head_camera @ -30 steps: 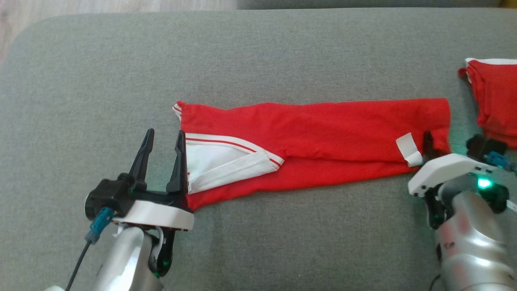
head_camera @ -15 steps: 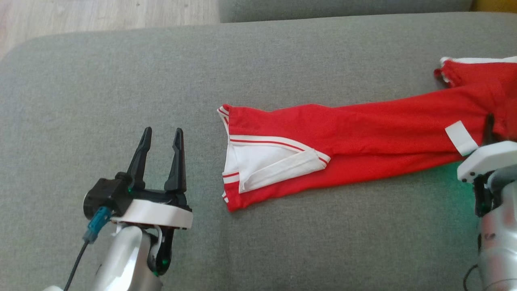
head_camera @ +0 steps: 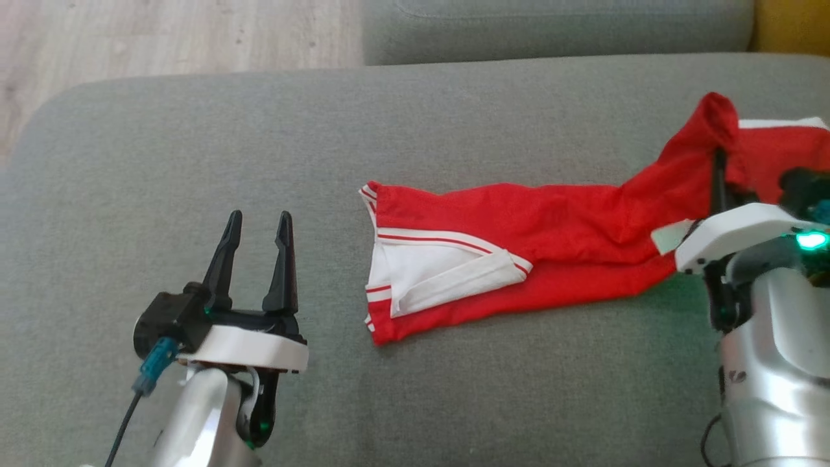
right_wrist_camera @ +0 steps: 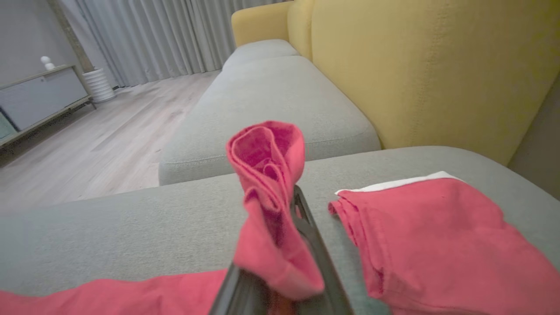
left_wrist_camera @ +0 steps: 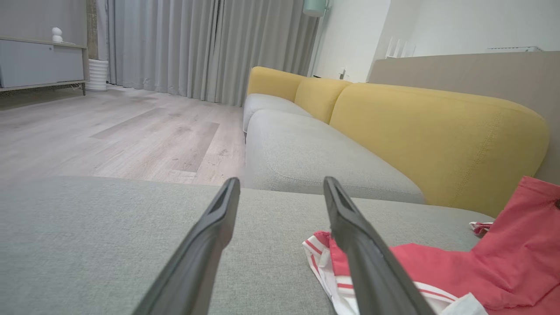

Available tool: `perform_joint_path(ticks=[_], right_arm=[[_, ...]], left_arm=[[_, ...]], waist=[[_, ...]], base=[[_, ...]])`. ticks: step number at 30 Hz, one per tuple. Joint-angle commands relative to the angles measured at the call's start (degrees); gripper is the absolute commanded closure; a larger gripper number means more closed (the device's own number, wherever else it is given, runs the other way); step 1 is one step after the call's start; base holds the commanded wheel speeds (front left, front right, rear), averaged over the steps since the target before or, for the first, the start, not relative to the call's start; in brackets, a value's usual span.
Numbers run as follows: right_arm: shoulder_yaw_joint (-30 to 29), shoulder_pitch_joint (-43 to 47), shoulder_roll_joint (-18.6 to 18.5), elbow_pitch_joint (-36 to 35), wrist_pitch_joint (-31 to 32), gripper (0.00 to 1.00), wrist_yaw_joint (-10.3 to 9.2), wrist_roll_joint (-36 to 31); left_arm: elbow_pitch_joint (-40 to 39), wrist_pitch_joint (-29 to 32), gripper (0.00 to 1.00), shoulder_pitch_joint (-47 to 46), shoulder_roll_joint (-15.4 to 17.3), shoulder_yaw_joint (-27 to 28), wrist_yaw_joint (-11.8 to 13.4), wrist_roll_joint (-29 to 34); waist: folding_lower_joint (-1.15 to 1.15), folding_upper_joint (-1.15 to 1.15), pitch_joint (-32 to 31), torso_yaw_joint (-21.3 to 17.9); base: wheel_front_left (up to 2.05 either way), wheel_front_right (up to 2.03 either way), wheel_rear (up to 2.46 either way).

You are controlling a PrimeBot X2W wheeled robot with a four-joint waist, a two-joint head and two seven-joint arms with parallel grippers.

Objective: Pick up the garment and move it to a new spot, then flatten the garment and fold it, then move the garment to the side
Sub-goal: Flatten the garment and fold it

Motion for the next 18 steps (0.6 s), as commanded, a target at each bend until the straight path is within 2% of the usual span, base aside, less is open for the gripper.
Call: perform_joint_path(ticks=[1,9,18], right_arm=[[2.33,-0.51,0.47,-2.8,0.37,1.0,-0.04,0.63],[13.02,2.03,0.72,-6.76,2.4,1.0,-0.04,8.13],[26.26,2.91,0.73,-6.6,2.84,1.0,-0.04,14.86]], left_arm=[[-1.75,-0.3,0.0,-0.89,0.3,2.1,-0.21,0.58],[-1.74,-0.3,0.0,-0.17,0.24,2.34,-0.24,0.81],[-1.37,-0.3,0.0,0.15,0.19,1.92,-0.28,0.89]], waist=[[0.0,0.0,-0.57,0.63],[0.0,0.0,-1.9,3.16],[0.0,0.0,-2.42,6.33]], base=[[0.0,0.0,0.0],[0.0,0.0,0.0],[0.0,0.0,0.0]])
